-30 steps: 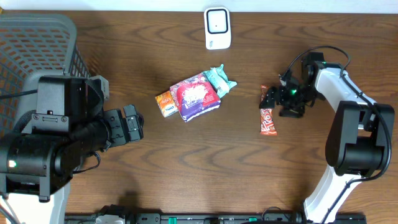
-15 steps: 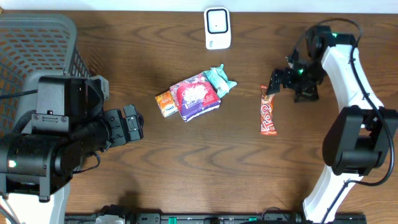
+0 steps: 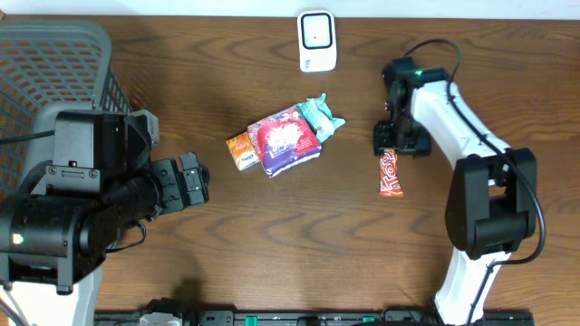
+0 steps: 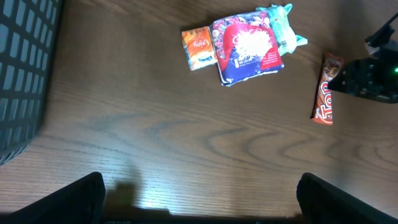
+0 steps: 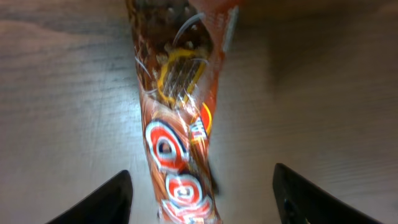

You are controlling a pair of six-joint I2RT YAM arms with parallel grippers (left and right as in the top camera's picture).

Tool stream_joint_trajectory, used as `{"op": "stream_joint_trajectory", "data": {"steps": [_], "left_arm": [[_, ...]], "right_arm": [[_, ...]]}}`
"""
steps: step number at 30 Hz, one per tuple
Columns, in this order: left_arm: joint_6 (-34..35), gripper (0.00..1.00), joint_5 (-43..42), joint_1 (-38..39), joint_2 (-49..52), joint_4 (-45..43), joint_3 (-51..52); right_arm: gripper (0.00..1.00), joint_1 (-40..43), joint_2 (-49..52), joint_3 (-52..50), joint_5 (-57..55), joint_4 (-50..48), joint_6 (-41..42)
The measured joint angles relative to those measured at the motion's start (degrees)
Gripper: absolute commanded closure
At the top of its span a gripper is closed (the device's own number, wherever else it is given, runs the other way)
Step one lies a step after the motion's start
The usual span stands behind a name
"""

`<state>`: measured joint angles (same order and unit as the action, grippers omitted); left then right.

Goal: Scan the item barcode
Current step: 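Lift the red bar and hold it under the scanner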

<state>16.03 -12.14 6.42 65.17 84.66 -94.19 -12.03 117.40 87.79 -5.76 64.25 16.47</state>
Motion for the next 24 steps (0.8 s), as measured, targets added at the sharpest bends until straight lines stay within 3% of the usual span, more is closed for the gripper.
{"op": "stream_joint_trajectory", "data": {"steps": [16,19,22,24], "left_arm": [[0.0,0.02,-0.02,0.0,0.0,0.0,0.0],[0.0,0.02,-0.02,0.0,0.0,0.0,0.0],[0.0,0.02,0.0,0.0,0.0,0.02,0.0],[0.0,0.02,-0.02,0.0,0.0,0.02,0.0]], "right_arm": [[0.38,-4.72,0.0,-6.97,-4.15,-10.8,2.62],[0.5,-4.72,-0.04,-8.15,-4.68,-12.41,2.56],[0.77,-4.72,-0.09,-8.59,-5.01,-13.92,2.45],[0.84,-4.72,-0.09,-8.92,-5.25,-14.21,2.32]]}}
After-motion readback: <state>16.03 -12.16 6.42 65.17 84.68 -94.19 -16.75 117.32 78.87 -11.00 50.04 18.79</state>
